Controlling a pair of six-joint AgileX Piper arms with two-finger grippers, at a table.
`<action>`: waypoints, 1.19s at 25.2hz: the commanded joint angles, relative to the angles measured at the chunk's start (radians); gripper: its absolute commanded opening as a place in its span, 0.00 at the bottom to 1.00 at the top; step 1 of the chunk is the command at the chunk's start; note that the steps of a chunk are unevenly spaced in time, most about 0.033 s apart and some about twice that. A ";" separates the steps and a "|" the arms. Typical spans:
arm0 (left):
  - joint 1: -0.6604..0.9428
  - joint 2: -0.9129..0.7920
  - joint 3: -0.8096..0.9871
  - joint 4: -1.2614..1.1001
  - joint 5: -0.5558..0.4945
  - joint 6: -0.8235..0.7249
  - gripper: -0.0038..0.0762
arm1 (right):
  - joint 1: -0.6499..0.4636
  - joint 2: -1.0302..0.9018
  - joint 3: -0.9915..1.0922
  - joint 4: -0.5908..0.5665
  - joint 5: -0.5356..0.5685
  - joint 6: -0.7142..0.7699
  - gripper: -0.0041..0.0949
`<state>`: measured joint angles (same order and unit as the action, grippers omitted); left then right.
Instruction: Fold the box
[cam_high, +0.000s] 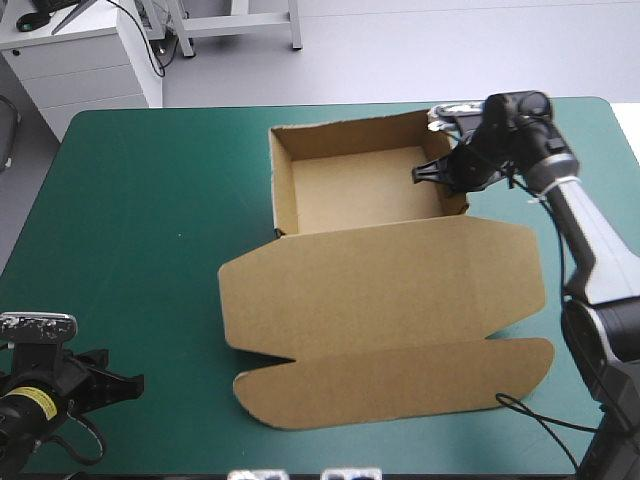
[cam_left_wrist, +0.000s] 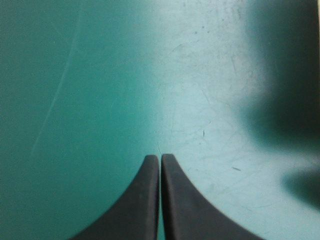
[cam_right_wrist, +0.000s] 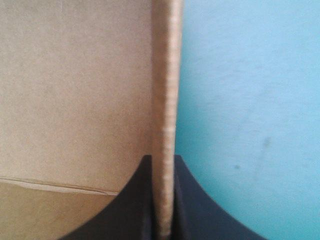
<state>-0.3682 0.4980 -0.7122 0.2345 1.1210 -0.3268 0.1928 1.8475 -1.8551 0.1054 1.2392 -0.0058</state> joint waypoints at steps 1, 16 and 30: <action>0.000 0.005 -0.024 0.007 -0.106 0.000 0.04 | -0.130 -0.172 -0.029 -0.003 0.011 -0.045 0.02; 0.000 0.005 -0.024 -0.035 -0.181 0.000 0.04 | -0.600 -0.035 -0.029 -0.037 0.005 -0.125 0.02; 0.000 0.005 -0.012 -0.025 -0.208 0.000 0.04 | -0.630 0.154 -0.029 -0.012 0.009 -0.131 0.26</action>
<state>-0.3682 0.4980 -0.7027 0.1933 0.9752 -0.3259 -0.4278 2.0570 -1.8580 0.0728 1.2343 -0.1233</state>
